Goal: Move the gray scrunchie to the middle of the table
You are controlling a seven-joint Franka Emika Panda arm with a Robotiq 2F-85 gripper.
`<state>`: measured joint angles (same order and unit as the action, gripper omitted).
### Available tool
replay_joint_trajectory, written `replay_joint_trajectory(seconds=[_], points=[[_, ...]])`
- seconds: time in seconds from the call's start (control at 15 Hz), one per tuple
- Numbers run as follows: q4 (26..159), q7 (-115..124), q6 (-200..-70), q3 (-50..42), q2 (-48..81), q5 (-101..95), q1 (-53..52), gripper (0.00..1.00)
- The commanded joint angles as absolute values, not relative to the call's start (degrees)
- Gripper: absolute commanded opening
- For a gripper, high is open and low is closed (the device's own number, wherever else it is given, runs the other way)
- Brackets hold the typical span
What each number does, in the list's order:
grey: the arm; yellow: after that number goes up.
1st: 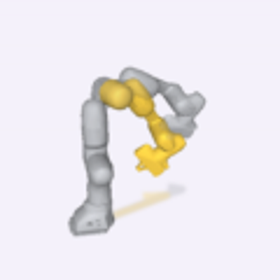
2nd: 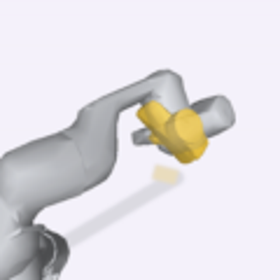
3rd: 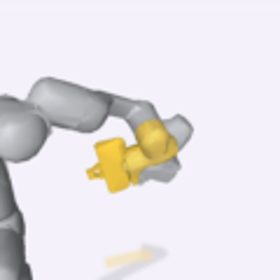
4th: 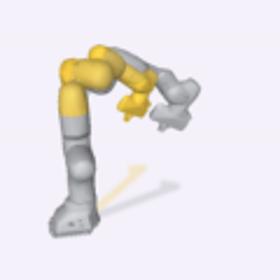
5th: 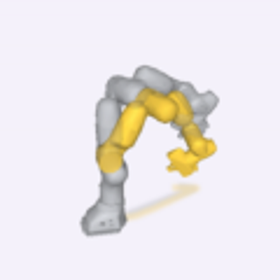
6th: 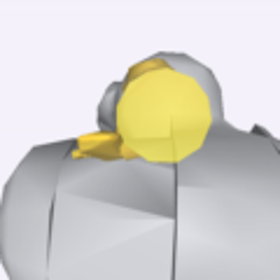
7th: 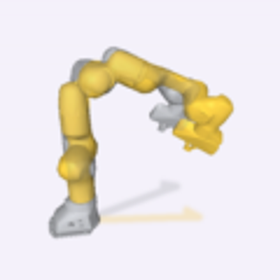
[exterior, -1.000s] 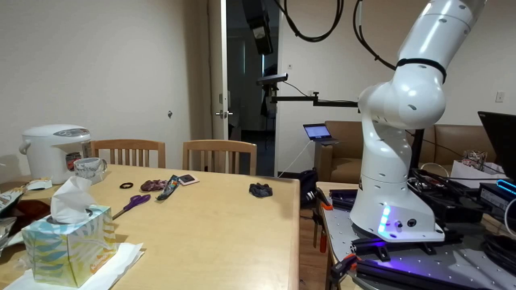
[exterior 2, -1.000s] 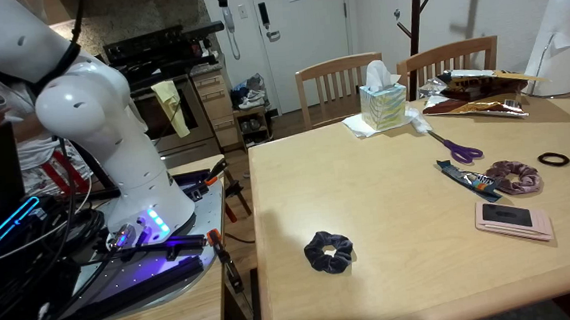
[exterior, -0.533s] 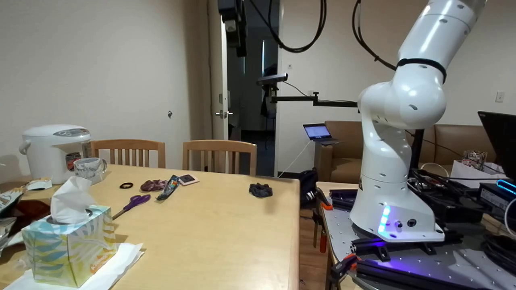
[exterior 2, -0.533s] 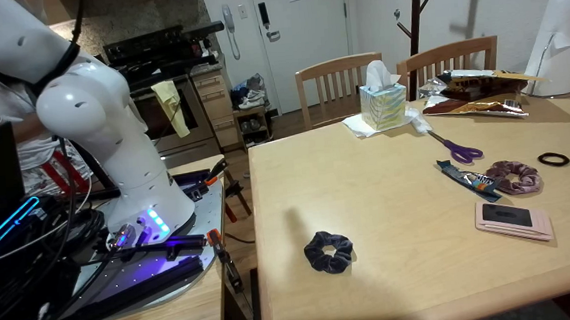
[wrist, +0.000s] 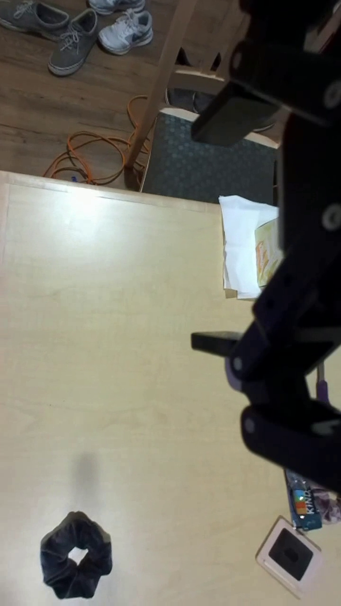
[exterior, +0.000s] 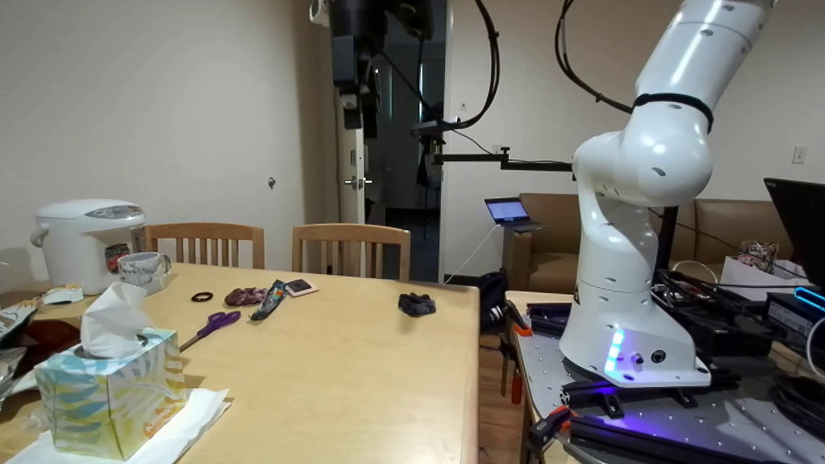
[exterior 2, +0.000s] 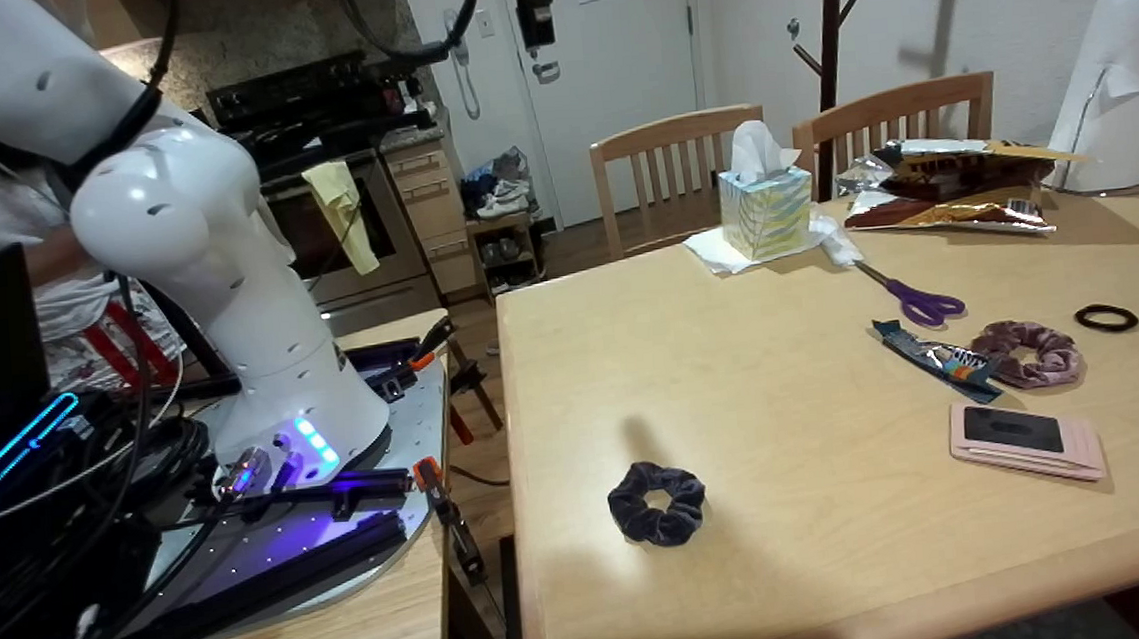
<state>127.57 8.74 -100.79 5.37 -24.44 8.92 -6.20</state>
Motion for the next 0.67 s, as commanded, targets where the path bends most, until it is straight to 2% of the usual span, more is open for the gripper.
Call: replay_joint_trajectory(seconds=[0.0, 0.6], points=[[130.79, 7.18, -103.91, 3.71, -21.2, 8.93, -4.08, 1.0], [137.12, 5.83, -108.71, -1.77, -16.56, 10.22, 0.49, 1.0]])
